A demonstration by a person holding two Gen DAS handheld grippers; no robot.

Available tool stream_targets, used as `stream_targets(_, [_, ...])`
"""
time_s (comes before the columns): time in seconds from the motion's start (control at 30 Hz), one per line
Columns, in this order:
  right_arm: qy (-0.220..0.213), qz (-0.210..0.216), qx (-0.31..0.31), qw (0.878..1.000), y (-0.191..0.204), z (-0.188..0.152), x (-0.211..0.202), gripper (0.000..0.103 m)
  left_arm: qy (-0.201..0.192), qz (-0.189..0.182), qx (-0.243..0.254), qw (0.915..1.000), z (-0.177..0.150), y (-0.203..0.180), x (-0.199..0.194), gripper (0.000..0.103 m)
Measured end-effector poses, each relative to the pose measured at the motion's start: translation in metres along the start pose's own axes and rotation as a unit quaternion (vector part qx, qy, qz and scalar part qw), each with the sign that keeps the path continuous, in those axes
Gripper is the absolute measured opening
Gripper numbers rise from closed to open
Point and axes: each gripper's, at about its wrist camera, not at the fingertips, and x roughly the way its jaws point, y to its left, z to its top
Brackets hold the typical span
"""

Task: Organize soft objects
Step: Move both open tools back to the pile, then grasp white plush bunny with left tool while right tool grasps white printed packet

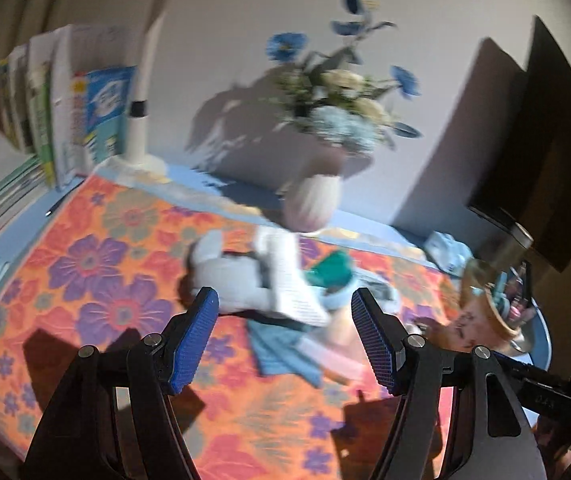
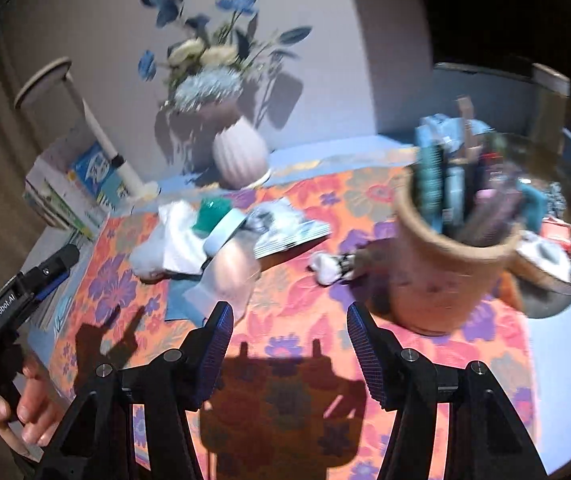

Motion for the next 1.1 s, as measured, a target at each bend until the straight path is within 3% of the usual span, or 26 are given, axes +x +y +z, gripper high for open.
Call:
stream_targets(0.2, [0.007, -0.013, -0.018, 1.0, 0.021, 0.014, 0.035, 0.058, 0.019, 0.006, -0.036, 0.9992, 0.003, 0.039, 0.028, 0.067])
stream_targets(0.4, [-0.007, -0.053, -0.047, 0.997, 0.035, 0.047, 0.075, 0.058, 0.042, -0.004, -0.08, 0.9959, 0.011, 0.064, 0.074, 0.067])
stream_targets(0.67, [0.01, -0.068, -0.054, 0.996, 0.02, 0.079, 0.133, 0.058, 0.091, -0.018, -0.117, 0.9887, 0.009, 0.074, 0.133, 0.067])
stream_targets(0.83, [0.03, -0.054, -0.069, 0.996, 0.015, 0.087, 0.161, 0.058, 0.114, -0.021, -0.116, 0.9865, 0.0, 0.074, 0.156, 0.067])
stream_targets(0.97, [0.04, -0.057, -0.09, 0.993, 0.017, 0.087, 0.175, 0.058, 0.1, -0.005, -0.089, 0.991, -0.002, 0.067, 0.158, 0.072])
stream_targets(1.07, [0.044, -0.045, -0.089, 0.994, 0.015, 0.087, 0.182, 0.058, 0.094, -0.002, -0.076, 0.9926, -0.003, 0.062, 0.158, 0.069])
stream_targets(1.1, [0.044, -0.042, -0.088, 0.994, 0.015, 0.087, 0.183, 0.058, 0.095, -0.003, -0.072, 0.9928, -0.003, 0.061, 0.158, 0.062])
